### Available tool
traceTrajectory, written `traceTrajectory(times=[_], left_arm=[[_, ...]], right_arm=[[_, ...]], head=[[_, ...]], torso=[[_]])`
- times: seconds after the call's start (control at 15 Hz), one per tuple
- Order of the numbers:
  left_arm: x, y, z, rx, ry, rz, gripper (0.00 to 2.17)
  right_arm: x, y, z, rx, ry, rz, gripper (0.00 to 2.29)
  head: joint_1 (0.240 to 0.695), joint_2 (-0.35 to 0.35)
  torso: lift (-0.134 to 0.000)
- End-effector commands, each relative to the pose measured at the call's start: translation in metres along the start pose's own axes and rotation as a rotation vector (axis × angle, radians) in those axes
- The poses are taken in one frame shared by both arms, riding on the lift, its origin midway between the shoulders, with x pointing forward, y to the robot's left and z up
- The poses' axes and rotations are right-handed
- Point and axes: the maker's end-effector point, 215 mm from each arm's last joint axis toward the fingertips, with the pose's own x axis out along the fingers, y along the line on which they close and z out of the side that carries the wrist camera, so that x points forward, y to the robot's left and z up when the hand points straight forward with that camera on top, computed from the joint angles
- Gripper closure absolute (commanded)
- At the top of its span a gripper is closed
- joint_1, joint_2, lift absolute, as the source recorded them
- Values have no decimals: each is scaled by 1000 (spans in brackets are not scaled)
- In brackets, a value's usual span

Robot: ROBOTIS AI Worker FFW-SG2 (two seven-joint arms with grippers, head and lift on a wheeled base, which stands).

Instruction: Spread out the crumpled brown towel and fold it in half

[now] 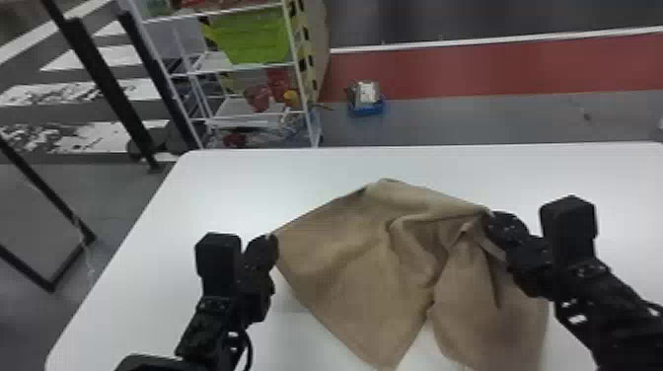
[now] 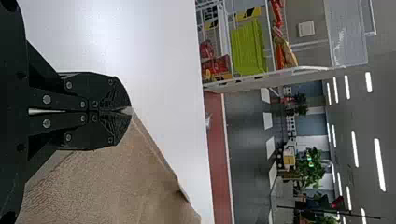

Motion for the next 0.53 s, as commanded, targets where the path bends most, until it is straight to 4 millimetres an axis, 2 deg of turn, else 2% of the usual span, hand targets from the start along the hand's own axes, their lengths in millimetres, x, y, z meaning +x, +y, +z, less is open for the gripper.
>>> traceTrajectory(times=[0.0,0.07,0.13,0.47], left_arm=[[0,-1,-1,1,1,-1,1436],[0,-1,-2,1,5,-1,1436],[0,-1,-2,1,5,-1,1436],[1,-2,-1,3,2,-2,1436]], right_arm=[[-8,-51,-7,24,-10,-89,1075],[-10,-71,-12,33,-5,-122,616],[-13,-96,-16,44,-2,-162,326],[-38,-185,-42,82,33,-313,232]], head=[[695,151],[695,130],[695,112],[695,-14]], torso=[[-124],[-124],[-124],[-124]])
